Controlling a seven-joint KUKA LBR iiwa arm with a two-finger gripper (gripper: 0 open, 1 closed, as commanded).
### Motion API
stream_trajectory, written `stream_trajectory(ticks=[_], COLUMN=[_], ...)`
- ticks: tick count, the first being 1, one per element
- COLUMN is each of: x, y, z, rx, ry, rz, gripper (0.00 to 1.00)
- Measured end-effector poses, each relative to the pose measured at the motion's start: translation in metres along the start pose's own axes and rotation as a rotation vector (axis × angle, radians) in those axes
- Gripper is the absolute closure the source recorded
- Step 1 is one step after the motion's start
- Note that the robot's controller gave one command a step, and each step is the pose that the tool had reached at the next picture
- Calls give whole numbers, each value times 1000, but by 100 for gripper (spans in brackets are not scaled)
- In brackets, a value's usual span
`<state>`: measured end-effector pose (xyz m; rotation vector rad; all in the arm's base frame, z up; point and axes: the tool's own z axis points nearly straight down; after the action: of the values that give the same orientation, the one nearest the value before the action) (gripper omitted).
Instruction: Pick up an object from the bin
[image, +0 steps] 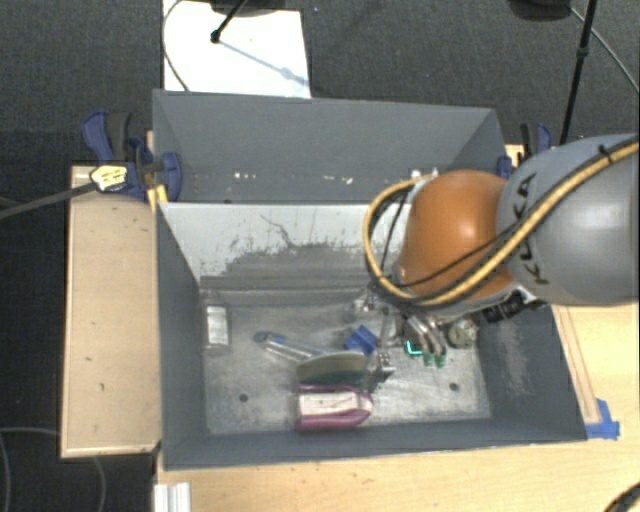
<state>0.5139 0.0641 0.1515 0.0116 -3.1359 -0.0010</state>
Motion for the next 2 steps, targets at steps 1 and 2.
stream_trajectory(ticks=[1, 2], x=[-11, -5], y=[29, 33], z=[64, 50], rx=[0, -1], ry=[-19, -14], rz=[8, 93], gripper=[0, 0])
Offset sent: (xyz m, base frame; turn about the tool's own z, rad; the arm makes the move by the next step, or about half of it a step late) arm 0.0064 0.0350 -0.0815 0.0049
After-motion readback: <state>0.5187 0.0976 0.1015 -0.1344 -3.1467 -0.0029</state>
